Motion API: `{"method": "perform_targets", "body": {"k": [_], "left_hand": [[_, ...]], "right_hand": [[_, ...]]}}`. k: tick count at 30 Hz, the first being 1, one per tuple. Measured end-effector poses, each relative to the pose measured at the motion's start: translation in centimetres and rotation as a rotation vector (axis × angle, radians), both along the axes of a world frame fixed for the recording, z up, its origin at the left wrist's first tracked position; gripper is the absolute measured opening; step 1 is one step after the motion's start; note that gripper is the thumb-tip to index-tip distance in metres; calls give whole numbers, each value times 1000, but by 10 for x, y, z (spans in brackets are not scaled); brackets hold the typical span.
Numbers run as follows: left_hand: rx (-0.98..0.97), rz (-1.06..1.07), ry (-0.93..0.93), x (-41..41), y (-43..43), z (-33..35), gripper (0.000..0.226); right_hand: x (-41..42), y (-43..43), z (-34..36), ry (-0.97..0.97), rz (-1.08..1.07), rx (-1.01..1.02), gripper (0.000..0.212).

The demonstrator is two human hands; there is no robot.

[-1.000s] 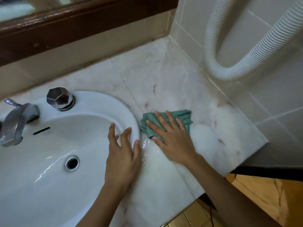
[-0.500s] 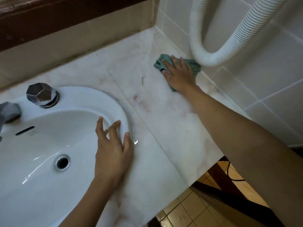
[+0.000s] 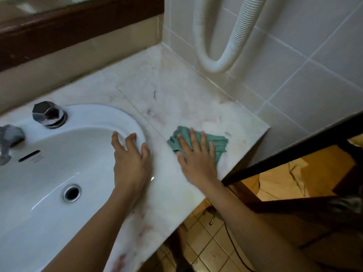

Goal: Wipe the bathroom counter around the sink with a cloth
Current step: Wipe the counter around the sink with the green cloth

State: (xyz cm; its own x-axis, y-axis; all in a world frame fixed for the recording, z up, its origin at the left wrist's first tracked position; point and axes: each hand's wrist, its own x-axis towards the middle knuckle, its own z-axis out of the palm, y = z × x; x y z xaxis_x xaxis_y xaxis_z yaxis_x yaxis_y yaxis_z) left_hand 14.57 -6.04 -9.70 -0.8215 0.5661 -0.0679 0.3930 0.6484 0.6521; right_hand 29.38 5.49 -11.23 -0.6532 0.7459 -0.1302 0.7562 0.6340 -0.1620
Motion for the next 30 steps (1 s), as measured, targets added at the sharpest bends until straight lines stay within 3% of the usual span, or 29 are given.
{"method": "perform_targets", "body": {"k": [5, 14, 19, 30], "left_hand": [[17, -48, -67, 4, -21, 6, 45], [-293, -24, 2, 36, -145, 7, 37], [-319, -66, 210, 46, -187, 2, 59], [-339, -37, 228, 48, -225, 5, 59]], "right_hand": [[47, -42, 0, -41, 280, -4, 57], [-15, 34, 0, -19, -85, -98, 55], [-22, -24, -2, 12, 84, -60, 56], [20, -180, 6, 29, 195, -75, 57]]}}
